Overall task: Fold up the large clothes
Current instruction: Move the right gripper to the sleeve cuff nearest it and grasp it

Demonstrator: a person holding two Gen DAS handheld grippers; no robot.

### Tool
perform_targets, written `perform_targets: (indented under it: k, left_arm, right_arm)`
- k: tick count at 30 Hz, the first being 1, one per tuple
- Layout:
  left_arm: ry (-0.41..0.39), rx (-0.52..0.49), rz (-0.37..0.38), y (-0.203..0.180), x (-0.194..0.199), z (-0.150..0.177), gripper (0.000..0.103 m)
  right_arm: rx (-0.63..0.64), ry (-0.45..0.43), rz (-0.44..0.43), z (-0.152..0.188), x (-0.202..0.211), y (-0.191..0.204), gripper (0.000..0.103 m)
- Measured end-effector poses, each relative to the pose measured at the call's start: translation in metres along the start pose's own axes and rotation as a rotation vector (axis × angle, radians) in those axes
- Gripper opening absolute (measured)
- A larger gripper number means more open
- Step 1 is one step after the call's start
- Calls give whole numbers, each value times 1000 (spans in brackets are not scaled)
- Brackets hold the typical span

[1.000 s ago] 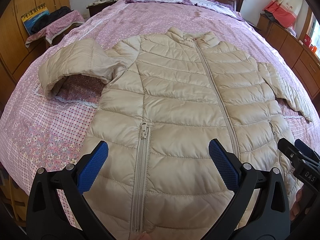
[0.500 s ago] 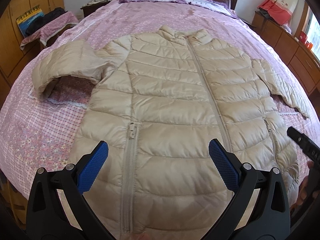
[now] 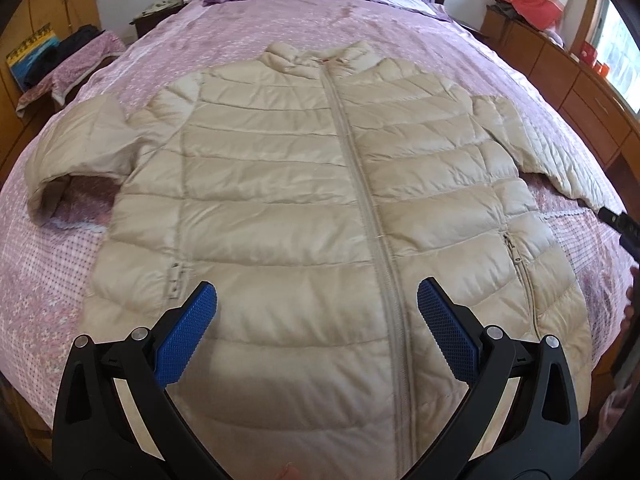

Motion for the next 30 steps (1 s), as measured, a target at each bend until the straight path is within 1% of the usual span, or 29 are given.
perform_targets:
  k: [3,8,11,14,20,23,26,30]
  left_arm:
    - [3,-11,4,-8,-4,-1,100]
    - [11,-15,0,-17,-12,-1,100]
    - [18,-14,-11,-20,-18,1,100]
    - [25,-22,-29,-21,-22,4,100]
    - [27,-34,-59,-23,-28,9,100]
    - [28,-42,-67,-23,-30,11,100]
    - [27,-37,-66,-22,-31,12,100]
    - [21,-43,-72,-23,-33,14,100]
  right_arm:
    - [-38,-1,66,-11,-20,-37,98]
    - [-145,-35,86,-30,-42,-88,98]
    - [-191,-38,95,-44,-60,-110,98]
    - [-217,-23,100,-52,-74,-121,98]
    - [-232,-8,155,-72,-104,-145,98]
    - [-257,10,144,-79,-120,-154,98]
    - [-252,30,149,-81,-130,-156,98]
    - [-220,36,170,-82,-140,-155,98]
Point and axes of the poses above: each gripper's, at about its wrist camera, not at the fingertips, and x roughly against the way its jaws point, y to its left, z to its underside, the point moved 7 cm from there along -x, roughly the way its jaws point, and after that the axes turned 7 degrees about x, right-handed, at the moved point
